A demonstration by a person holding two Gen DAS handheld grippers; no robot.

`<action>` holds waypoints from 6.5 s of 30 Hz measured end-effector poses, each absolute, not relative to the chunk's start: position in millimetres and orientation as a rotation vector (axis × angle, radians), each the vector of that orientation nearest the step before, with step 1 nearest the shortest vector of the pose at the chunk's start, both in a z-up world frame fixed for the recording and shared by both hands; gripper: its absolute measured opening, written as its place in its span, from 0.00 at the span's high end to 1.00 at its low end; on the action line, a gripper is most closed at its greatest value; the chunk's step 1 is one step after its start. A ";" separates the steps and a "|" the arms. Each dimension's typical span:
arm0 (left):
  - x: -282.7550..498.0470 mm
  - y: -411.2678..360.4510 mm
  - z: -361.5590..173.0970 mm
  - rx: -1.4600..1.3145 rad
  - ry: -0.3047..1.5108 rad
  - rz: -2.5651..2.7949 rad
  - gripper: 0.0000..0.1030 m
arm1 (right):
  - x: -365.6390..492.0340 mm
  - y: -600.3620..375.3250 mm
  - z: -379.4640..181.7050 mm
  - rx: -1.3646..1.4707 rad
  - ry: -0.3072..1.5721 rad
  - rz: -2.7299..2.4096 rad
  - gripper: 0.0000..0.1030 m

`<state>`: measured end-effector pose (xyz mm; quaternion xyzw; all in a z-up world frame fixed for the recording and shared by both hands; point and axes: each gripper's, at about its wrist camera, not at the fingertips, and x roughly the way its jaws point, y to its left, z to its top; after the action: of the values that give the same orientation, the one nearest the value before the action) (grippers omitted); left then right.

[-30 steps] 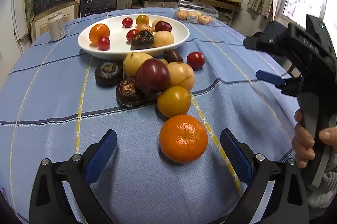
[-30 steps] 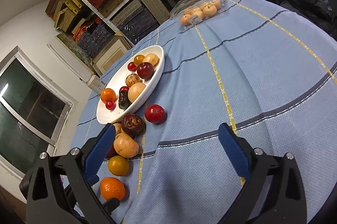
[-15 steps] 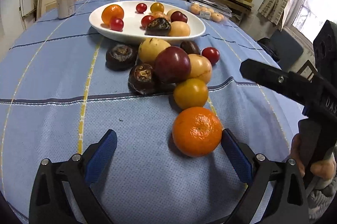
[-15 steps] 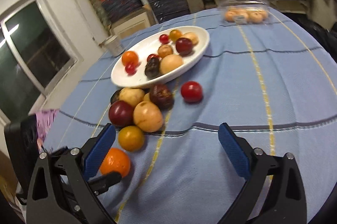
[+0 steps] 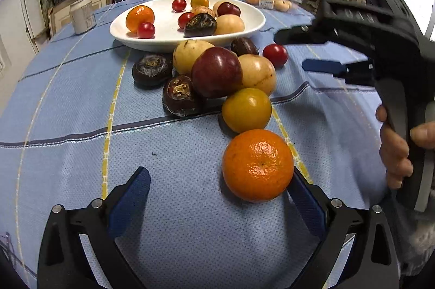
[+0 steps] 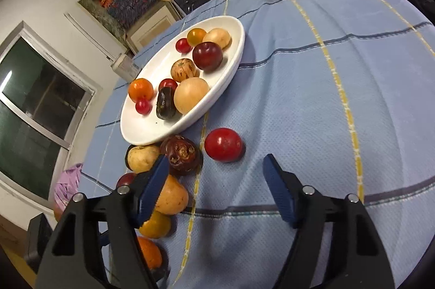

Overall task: Organize fruits
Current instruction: 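Grasp another tangerine with the left tool while the right tool grasps a red tomato, then place the tangerine on the plate with the left tool while the right tool places the tomato, then withdraw both open tools from the plate toward the fruit pile, then grasp the dark red plum with the left tool, then lift the plum with the left tool while the right tool grasps a yellow-orange fruit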

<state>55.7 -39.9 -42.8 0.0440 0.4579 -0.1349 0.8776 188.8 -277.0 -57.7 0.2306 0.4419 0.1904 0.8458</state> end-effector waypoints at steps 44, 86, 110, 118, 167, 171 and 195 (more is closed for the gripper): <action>55.1 -61.7 -31.7 0.081 0.887 -0.353 0.55 | 145.8 -284.9 -41.0 0.295 0.785 0.318 0.68; 298.4 9.8 18.8 -0.149 0.730 -0.072 0.25 | 339.0 -194.6 -17.5 0.203 0.803 0.424 0.45; 94.0 19.8 15.5 -0.129 0.683 -0.076 0.03 | 141.7 -261.9 -6.9 0.191 0.556 0.271 0.06; 71.4 15.9 2.7 -0.017 0.708 -0.004 0.03 | 115.6 -252.2 -24.1 0.119 0.596 0.348 0.04; 69.6 -6.0 -16.8 0.108 0.749 -0.130 0.10 | 134.4 -272.9 -39.4 0.279 0.768 0.315 0.04; 69.5 -13.2 -16.1 0.111 0.750 -0.195 0.37 | 135.6 -272.7 -41.2 0.277 0.775 0.314 0.04; 71.7 2.0 -12.4 0.036 0.750 -0.196 0.60 | 125.5 -251.4 -37.1 0.216 0.782 0.473 0.04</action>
<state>71.7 2.0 -12.4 0.0174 0.3659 -0.0957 0.9256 125.5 -251.4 -37.1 0.1042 0.3766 0.2281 0.8918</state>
